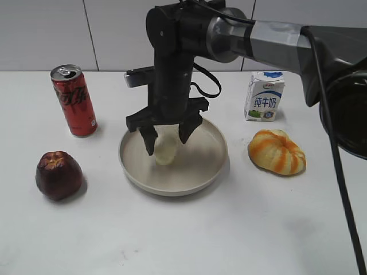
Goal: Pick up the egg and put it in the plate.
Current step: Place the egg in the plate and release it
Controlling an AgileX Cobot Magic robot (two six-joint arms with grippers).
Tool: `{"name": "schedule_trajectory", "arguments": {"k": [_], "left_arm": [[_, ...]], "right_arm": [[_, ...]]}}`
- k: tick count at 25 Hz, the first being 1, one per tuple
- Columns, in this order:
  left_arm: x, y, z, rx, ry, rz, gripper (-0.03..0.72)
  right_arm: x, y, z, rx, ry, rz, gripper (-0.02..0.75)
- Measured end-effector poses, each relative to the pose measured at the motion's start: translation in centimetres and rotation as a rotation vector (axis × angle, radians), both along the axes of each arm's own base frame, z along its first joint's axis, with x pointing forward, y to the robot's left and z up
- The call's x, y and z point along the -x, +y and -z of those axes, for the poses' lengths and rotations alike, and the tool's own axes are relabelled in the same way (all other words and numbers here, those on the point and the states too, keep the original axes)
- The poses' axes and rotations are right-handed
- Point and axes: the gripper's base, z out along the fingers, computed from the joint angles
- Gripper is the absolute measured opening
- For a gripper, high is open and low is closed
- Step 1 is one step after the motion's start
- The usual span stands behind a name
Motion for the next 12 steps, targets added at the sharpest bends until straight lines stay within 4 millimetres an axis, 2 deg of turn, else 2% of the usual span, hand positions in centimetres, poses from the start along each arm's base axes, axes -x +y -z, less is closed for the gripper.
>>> {"name": "schedule_trajectory", "arguments": {"k": [2,7,9,12], "left_arm": [[0.0,0.0,0.0,0.000,0.000,0.000,0.230],[0.0,0.0,0.0,0.000,0.000,0.000,0.230],[0.0,0.0,0.0,0.000,0.000,0.000,0.230],[0.0,0.0,0.0,0.000,0.000,0.000,0.230]], "right_arm": [[0.0,0.0,0.0,-0.001,0.001,0.000,0.627],[-0.3,-0.4,-0.8,-0.010,-0.013,-0.002,0.638],[-0.8,-1.2,-2.2,-0.029,-0.039,-0.003,0.638],[-2.6,-4.2,-5.9,-0.060,-0.114,0.036,0.638]]}}
